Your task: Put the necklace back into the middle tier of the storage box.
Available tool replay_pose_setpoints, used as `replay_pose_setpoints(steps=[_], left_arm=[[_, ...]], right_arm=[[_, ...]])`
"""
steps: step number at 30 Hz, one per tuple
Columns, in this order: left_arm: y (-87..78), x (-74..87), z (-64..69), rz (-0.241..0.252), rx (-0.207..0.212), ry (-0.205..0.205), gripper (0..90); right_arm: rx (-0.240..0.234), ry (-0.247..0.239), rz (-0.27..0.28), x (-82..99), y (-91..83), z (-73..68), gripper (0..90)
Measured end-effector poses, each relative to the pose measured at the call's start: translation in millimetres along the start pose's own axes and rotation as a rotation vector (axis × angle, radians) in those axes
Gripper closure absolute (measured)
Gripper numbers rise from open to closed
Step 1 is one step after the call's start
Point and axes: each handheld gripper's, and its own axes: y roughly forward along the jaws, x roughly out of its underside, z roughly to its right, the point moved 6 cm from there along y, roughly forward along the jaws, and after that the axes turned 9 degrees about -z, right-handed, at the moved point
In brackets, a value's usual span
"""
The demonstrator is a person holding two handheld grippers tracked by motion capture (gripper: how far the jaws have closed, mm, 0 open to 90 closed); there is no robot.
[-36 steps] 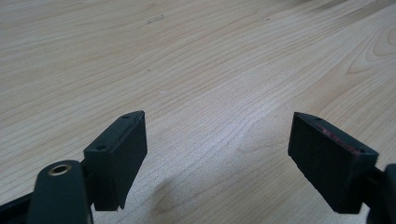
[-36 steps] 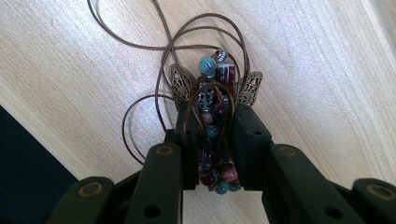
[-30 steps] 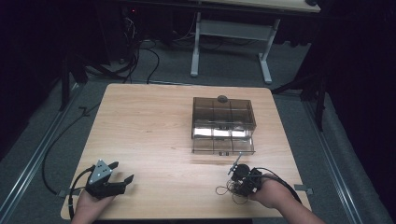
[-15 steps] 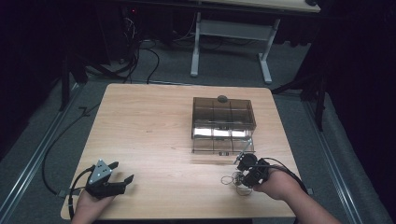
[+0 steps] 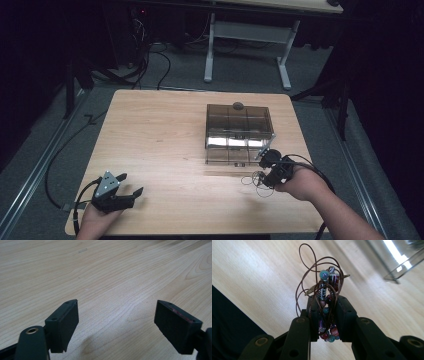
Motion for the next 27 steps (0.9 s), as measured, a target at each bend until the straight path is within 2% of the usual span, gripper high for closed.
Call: replay_pose_setpoints(steps=[11, 15, 20, 21, 22, 27], left_arm=[[-0.2, 0.2, 0.0, 0.0, 0.002, -0.001, 20.2], [-0.4, 0.3, -0.1, -0.001, 0.002, 0.001, 20.2], [-0.4, 0.4, 0.3, -0.002, 0.007, 0.002, 20.2], [-0.3, 0.4, 0.4, -0.003, 0.007, 0.002, 20.2], [-0.5, 0.5, 0.4, -0.004, 0.007, 0.003, 20.2], [-0.5, 0.5, 0.5, -0.004, 0.008, 0.006, 20.2]], right_arm=[[0.004, 0.033, 0.006, -20.3, -25.4, 16.3, 75.2], [0.006, 0.05, -0.011, -28.3, -29.3, 19.5, 75.2], [0.016, 0.033, -0.021, -40.0, -31.0, 26.8, 75.2], [0.015, 0.049, -0.024, -43.7, -31.2, 27.7, 75.2], [0.023, 0.037, -0.021, -45.2, -31.0, 29.5, 75.2], [0.025, 0.048, -0.026, -58.0, -30.7, 34.7, 75.2]])
